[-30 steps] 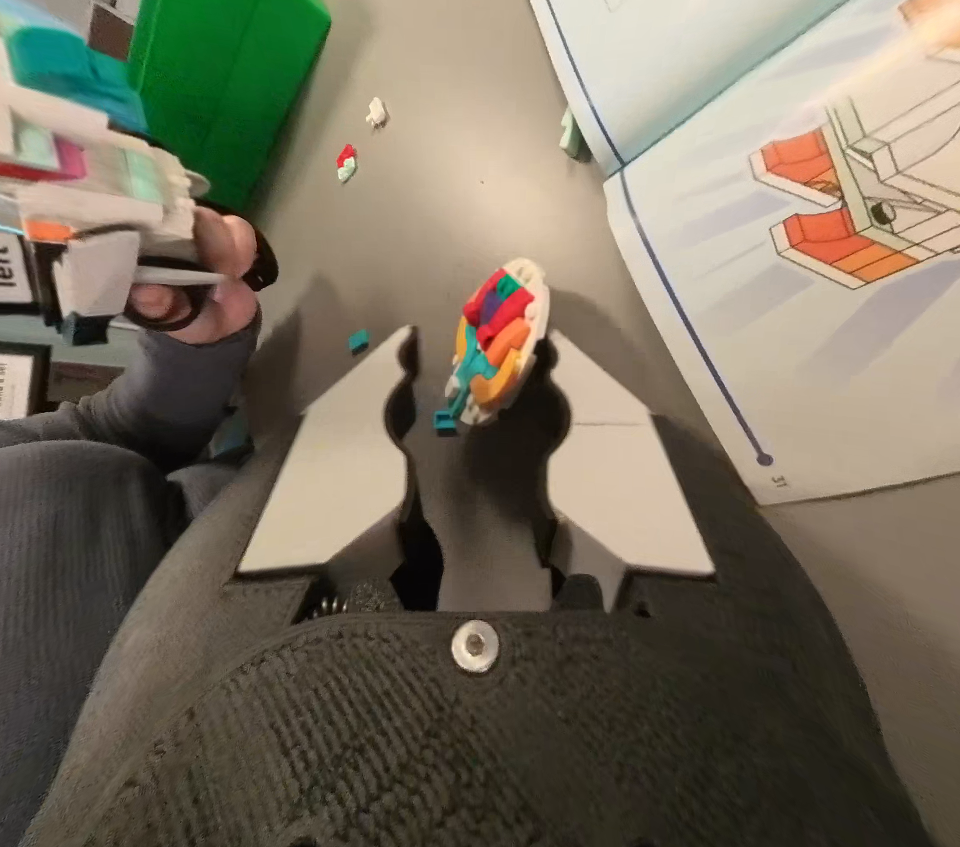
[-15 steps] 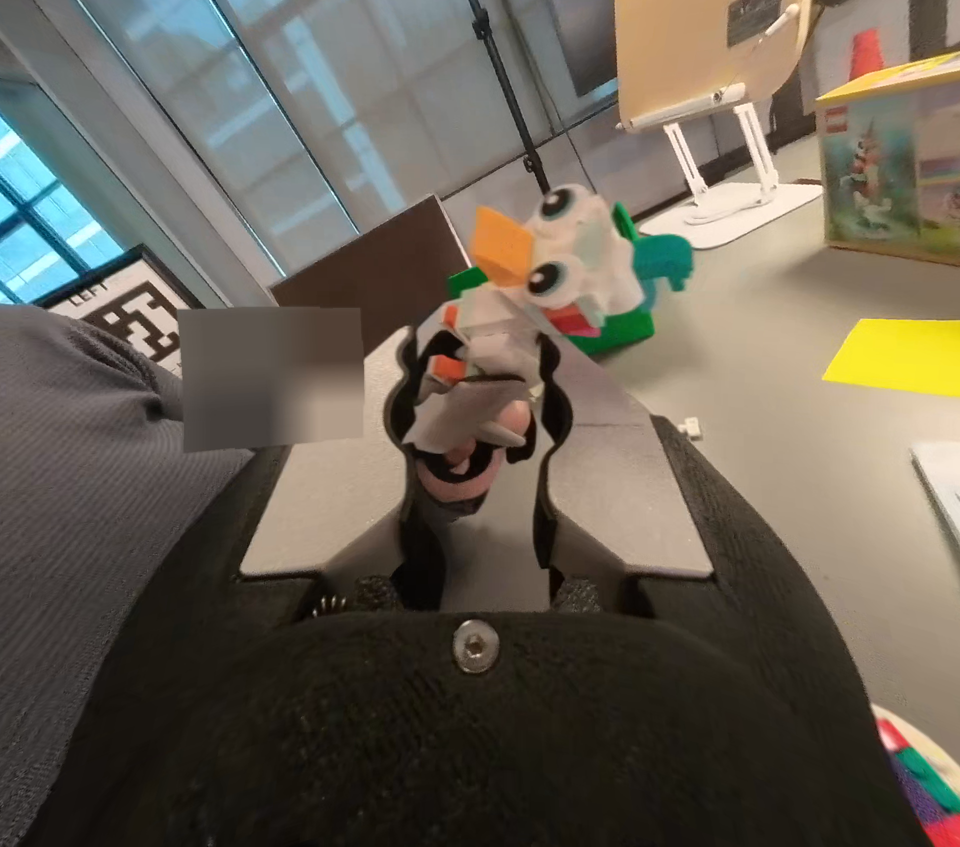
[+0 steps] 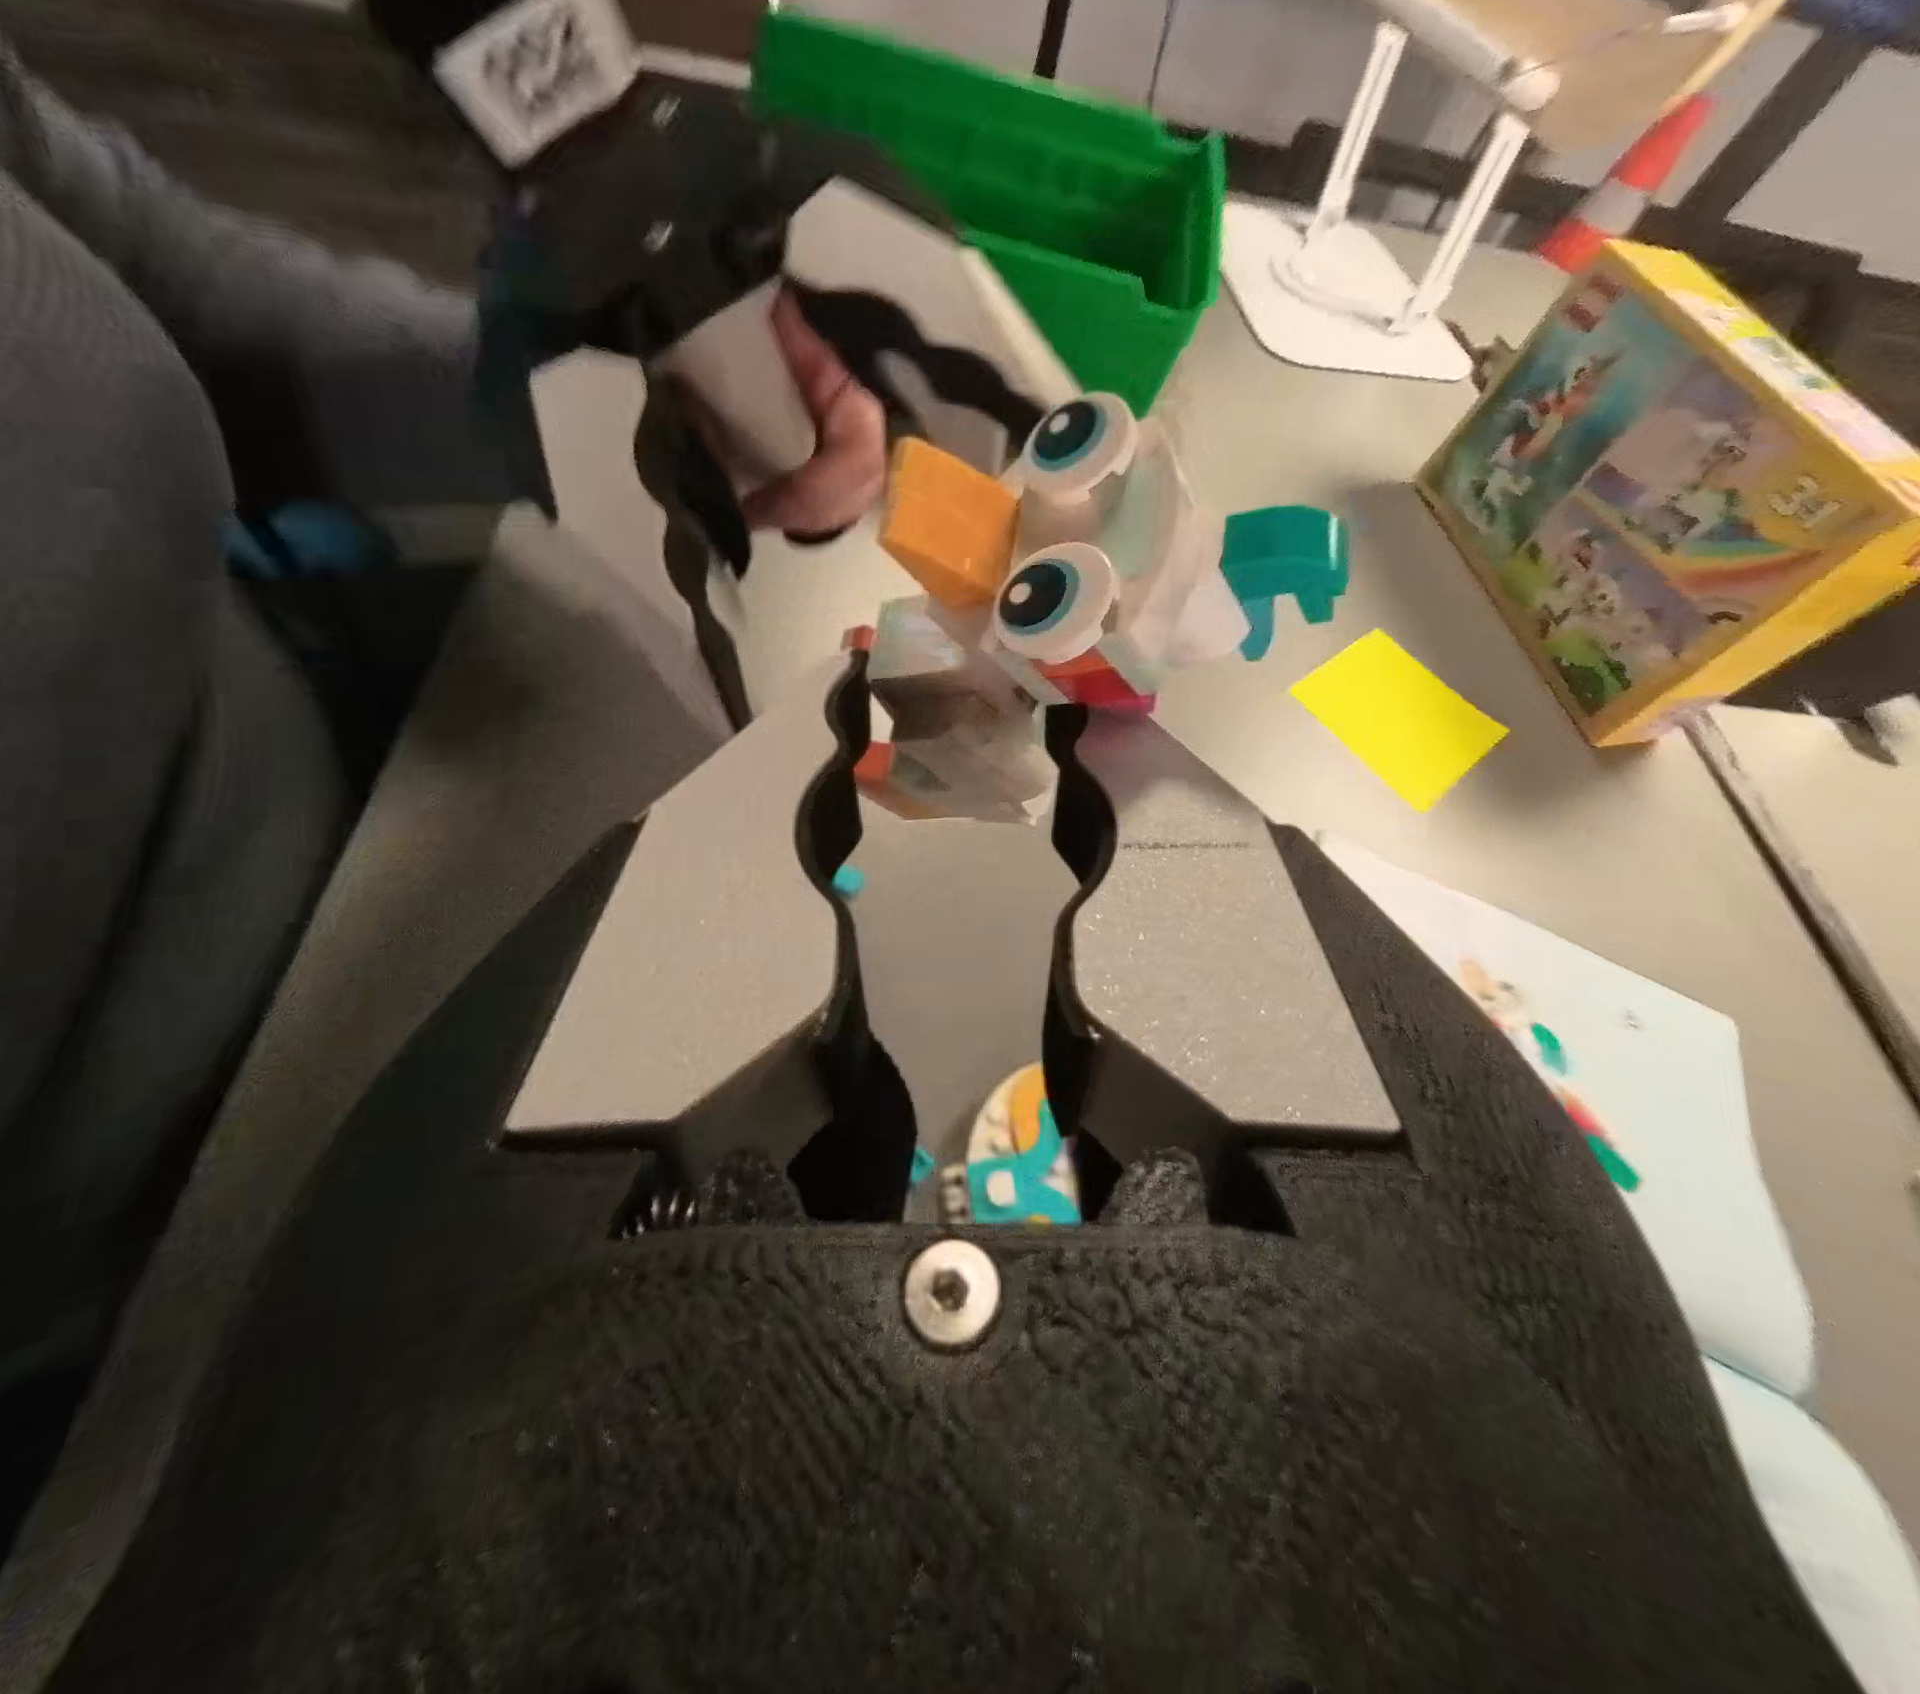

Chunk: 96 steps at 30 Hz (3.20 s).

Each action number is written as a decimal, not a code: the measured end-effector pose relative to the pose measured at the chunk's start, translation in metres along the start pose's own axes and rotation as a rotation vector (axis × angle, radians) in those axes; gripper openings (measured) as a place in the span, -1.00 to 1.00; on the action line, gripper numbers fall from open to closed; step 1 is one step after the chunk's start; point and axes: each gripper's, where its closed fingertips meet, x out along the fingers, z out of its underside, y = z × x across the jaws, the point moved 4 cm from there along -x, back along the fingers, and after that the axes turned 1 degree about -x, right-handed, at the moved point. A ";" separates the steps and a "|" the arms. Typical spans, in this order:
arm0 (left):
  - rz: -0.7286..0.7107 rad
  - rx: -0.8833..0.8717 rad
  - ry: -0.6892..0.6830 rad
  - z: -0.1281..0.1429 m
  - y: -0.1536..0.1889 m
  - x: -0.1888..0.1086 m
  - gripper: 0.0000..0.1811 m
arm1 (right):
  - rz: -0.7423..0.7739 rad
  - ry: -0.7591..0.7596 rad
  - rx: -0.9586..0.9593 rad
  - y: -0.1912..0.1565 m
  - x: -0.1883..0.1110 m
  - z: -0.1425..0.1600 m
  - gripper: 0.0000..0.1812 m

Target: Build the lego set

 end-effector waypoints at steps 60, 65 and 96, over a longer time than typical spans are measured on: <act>-0.075 0.721 -0.054 0.027 0.006 0.001 -0.43 | -0.119 0.066 -0.018 -0.012 -0.017 -0.003 -0.18; 0.046 0.483 -0.049 0.033 0.002 0.007 -0.42 | -0.013 0.078 -0.273 -0.034 -0.002 -0.026 -0.03; 0.253 0.380 0.091 -0.037 0.033 -0.005 -0.33 | -0.245 0.301 -0.174 -0.056 -0.019 -0.061 -0.82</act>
